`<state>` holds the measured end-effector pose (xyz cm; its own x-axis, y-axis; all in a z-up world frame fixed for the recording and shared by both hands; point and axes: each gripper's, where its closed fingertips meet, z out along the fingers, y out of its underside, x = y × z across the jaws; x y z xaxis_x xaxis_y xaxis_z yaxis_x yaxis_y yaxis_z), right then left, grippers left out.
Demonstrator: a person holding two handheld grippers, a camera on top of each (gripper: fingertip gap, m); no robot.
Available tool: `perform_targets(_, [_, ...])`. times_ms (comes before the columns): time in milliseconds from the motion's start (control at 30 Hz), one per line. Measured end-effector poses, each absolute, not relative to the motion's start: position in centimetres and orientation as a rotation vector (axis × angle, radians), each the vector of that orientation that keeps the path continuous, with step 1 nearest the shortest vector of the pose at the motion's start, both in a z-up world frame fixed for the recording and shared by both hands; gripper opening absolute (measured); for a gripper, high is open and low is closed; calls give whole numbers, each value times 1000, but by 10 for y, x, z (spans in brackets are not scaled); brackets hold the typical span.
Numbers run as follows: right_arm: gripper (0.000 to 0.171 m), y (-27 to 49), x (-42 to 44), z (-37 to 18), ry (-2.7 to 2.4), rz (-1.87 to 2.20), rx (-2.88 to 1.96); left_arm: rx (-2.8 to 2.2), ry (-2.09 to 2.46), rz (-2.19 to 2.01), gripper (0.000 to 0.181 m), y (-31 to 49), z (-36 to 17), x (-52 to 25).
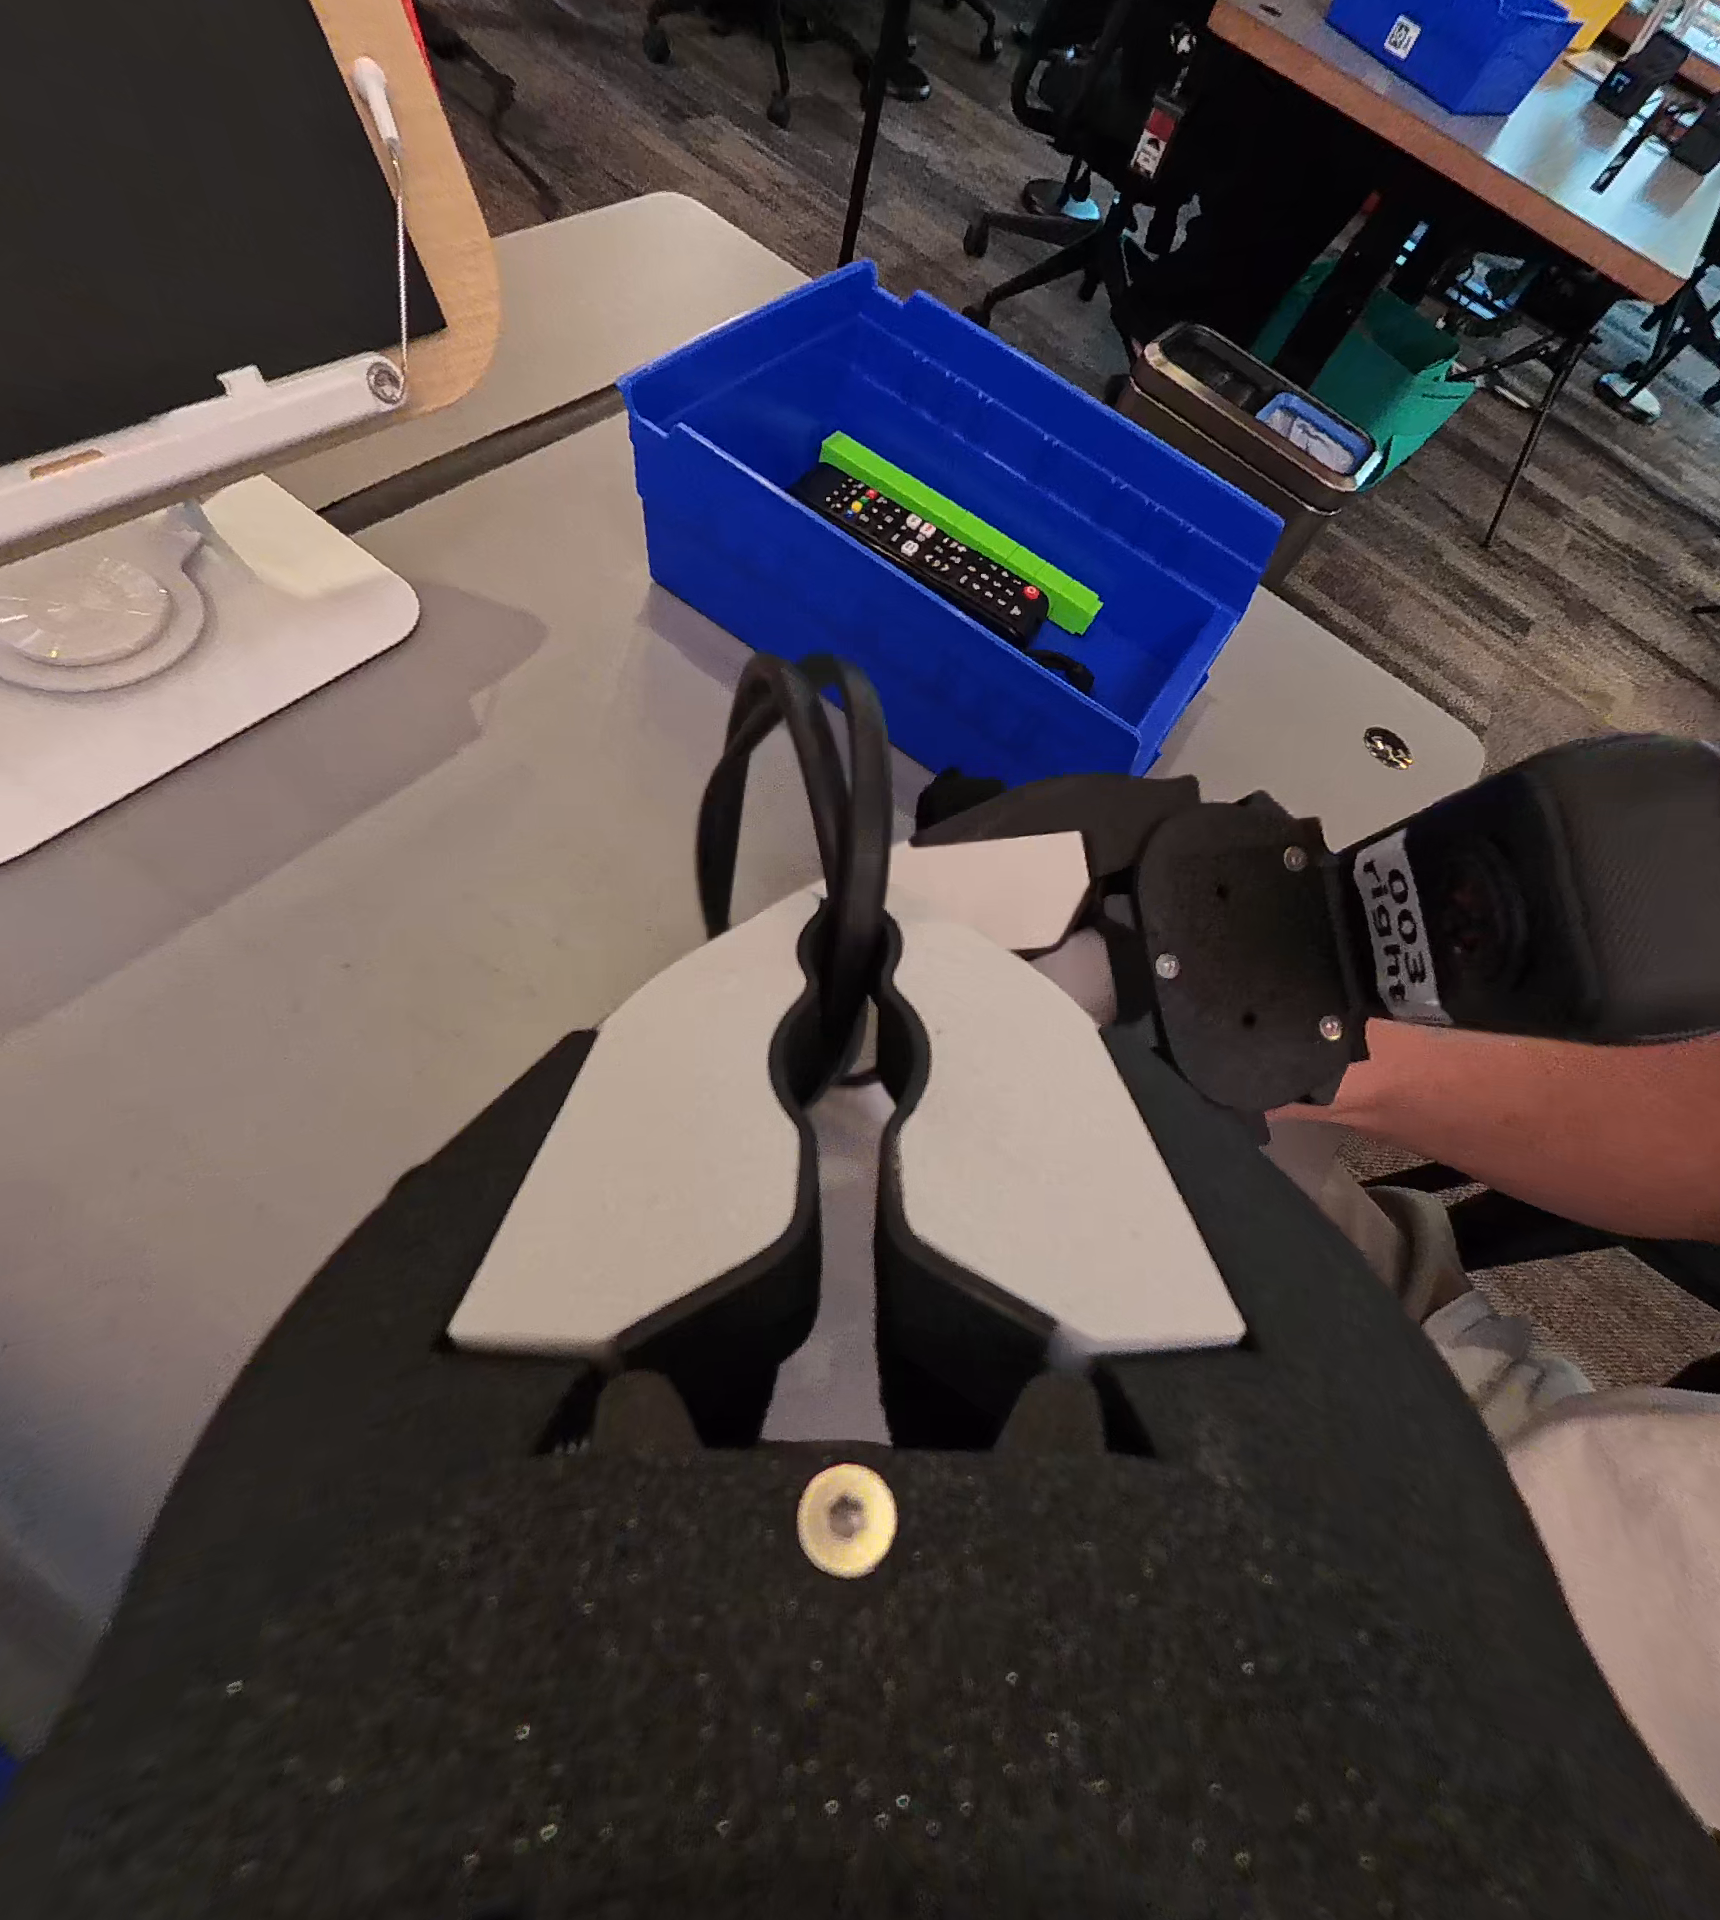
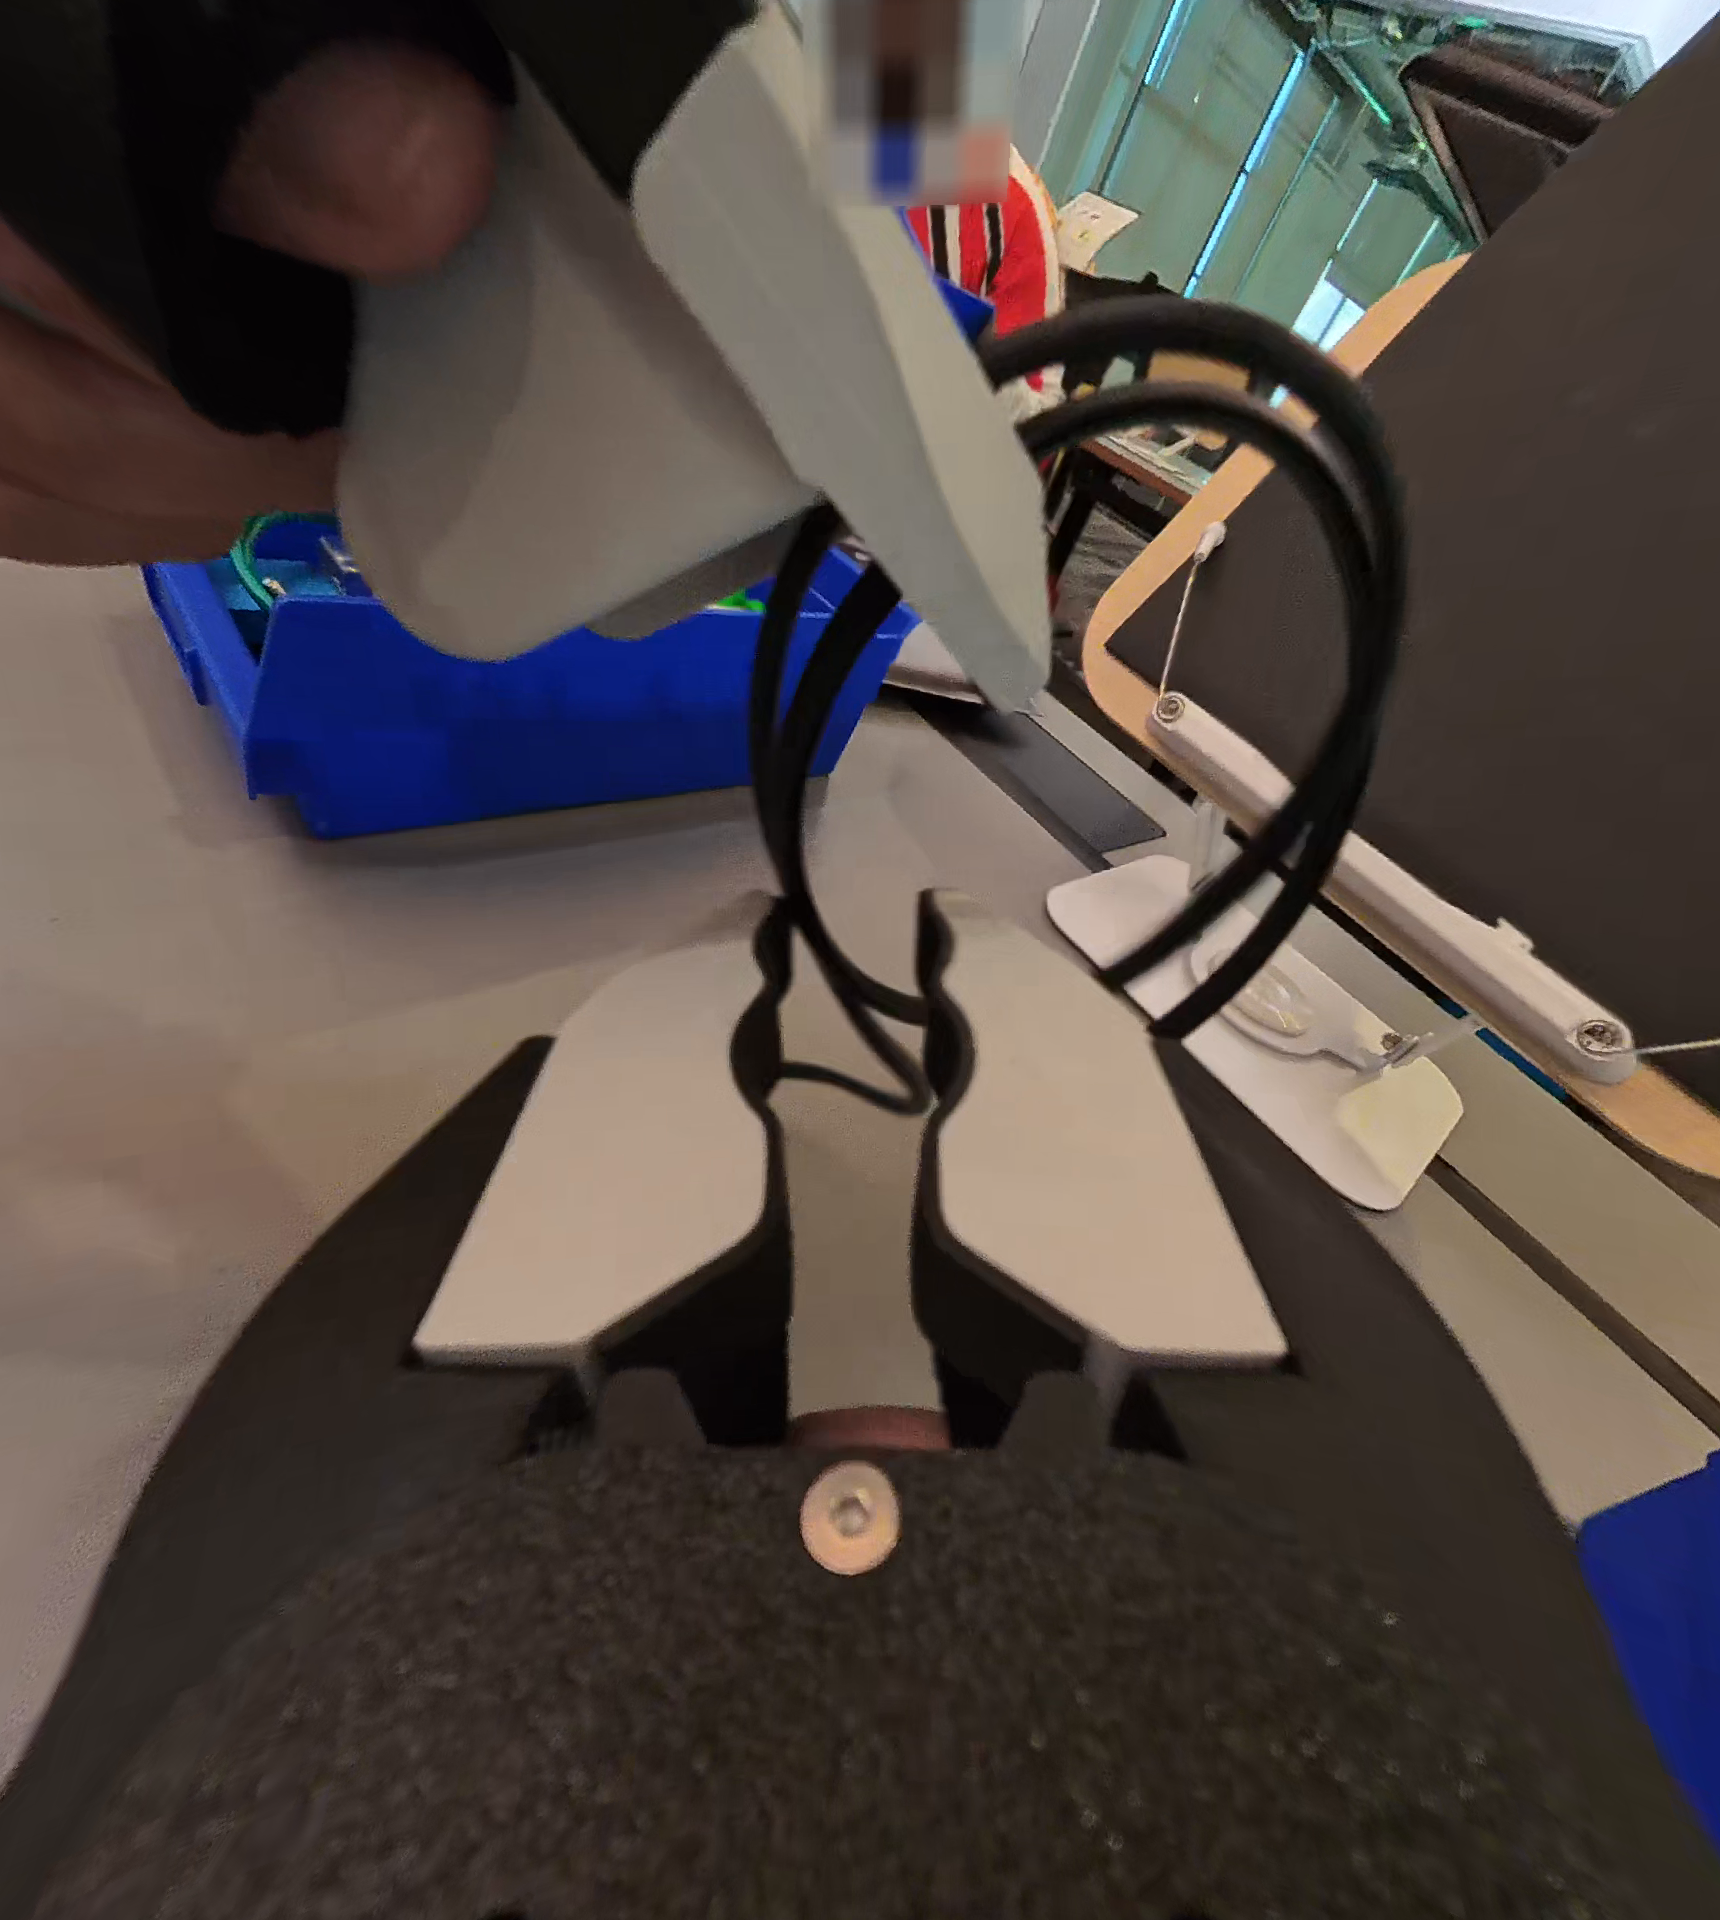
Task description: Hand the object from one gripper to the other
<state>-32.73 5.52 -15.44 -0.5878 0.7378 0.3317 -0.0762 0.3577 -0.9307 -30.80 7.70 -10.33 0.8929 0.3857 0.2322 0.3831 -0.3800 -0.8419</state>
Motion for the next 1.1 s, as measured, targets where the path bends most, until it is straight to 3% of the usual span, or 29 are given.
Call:
perform_targets(33, [9, 56, -326, -153, -1845, 1322, -570, -1996, -558, -3, 4, 77, -103, -308])
perform_targets(100, [5, 56, -324, -153, -1860, 1319, -550, -1985, -560, -26, 4, 78, -101, -307])
perform_targets(367, [3, 58, -321, -154, -1922, 1302, -504, -1963, -530, -10, 5, 77, -97, -307])
perform_targets(400, [3, 61, -322, -153, -1928, 1288, -503, -1947, -521, -16, 10, 77, -96, -306])
perform_targets(500, [4, 79, -327, -147, -1928, 1246, -514, -1891, -519, 4, 45, 64, -89, -302])
perform_targets(567, [4, 97, -330, -134, -1917, 1228, -520, -1865, -522, 56, 53, 46, -90, -298])
perform_targets(700, [3, 142, -337, -74, -1861, 1200, -544, -1786, -548, 61, 43, 17, -122, -271])
perform_targets(933, [4, 249, -350, 54, -1764, 1009, -613, -1758, -643, 58, 44, -11, -201, -229])
perform_targets(1033, [4, 295, -354, 58, -1776, 871, -678, -1743, -656, -32, 46, -10, -203, -222])
perform_targets(1100, [4, 323, -358, 32, -1818, 803, -754, -1743, -655, -31, 46, -10, -201, -223])
